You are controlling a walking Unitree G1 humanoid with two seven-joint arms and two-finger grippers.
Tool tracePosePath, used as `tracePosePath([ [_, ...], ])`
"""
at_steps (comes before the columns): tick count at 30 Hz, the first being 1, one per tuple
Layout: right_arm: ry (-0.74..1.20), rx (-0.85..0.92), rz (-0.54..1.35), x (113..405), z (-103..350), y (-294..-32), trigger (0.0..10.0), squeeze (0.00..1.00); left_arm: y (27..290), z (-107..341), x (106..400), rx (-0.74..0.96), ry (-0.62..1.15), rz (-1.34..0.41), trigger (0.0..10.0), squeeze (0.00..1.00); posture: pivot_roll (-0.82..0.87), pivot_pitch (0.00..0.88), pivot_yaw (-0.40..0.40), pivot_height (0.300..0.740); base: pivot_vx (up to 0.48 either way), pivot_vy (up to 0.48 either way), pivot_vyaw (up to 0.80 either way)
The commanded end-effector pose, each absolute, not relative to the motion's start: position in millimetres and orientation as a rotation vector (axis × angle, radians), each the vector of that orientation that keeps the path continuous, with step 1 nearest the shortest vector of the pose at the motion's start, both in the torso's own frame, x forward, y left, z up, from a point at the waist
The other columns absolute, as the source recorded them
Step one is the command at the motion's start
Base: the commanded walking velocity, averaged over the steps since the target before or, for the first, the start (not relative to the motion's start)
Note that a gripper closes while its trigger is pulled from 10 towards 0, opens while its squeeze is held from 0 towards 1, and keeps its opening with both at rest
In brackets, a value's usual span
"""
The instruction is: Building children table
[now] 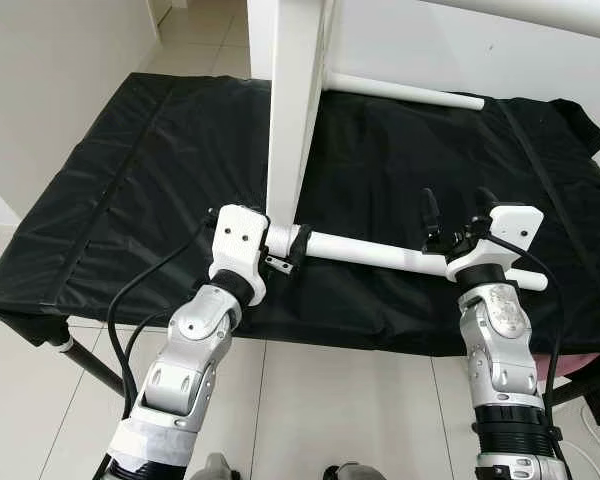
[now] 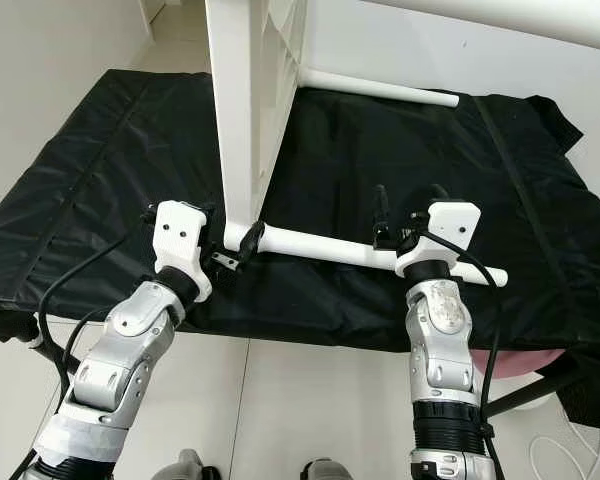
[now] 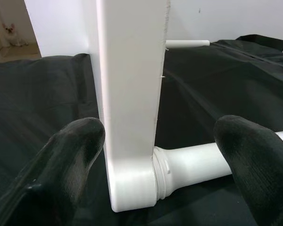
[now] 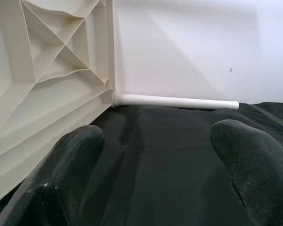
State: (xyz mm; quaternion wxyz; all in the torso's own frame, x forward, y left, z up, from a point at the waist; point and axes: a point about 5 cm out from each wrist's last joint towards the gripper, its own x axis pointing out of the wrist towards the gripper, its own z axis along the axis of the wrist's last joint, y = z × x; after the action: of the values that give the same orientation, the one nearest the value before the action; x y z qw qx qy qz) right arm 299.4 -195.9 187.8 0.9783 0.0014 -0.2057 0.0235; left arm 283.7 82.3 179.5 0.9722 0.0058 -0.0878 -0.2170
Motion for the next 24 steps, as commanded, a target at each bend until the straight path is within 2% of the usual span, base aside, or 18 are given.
tracePosePath([
  [1, -0.410, 0.031, 0.059, 300, 187, -194, 10.0, 1.00, 85, 176, 285, 0.011, -0.154, -0.377, 10.0, 0.00, -0.09, 0.076, 0.024, 0.740, 0.000, 0.000, 0.00],
  [4, -0.411, 0.029, 0.050, 300, 187, -194, 10.0, 1.00, 83, 176, 286, 0.016, -0.148, -0.375, 10.0, 0.00, -0.09, 0.076, 0.024, 0.740, 0.000, 0.000, 0.00],
  [5, -0.412, 0.015, 0.043, 300, 188, -194, 10.0, 0.00, 81, 175, 289, 0.018, -0.142, -0.375, 10.0, 0.00, -0.09, 0.076, 0.024, 0.740, 0.000, 0.000, 0.00],
  [11, -0.413, 0.004, 0.034, 301, 189, -196, 10.0, 0.00, 73, 173, 301, 0.017, -0.107, -0.356, 10.0, 0.00, -0.10, 0.080, 0.022, 0.740, 0.000, 0.000, 0.00],
  [14, -0.415, 0.002, 0.029, 302, 190, -196, 10.0, 0.00, 64, 178, 317, 0.015, -0.081, -0.316, 10.0, 0.00, -0.10, 0.095, 0.023, 0.740, 0.000, 0.000, 0.00],
  [24, -0.426, 0.002, 0.012, 302, 195, -200, 10.0, 0.00, 54, 186, 331, 0.032, -0.051, -0.247, 10.0, 0.00, -0.12, 0.108, 0.027, 0.740, 0.000, 0.000, 0.00],
])
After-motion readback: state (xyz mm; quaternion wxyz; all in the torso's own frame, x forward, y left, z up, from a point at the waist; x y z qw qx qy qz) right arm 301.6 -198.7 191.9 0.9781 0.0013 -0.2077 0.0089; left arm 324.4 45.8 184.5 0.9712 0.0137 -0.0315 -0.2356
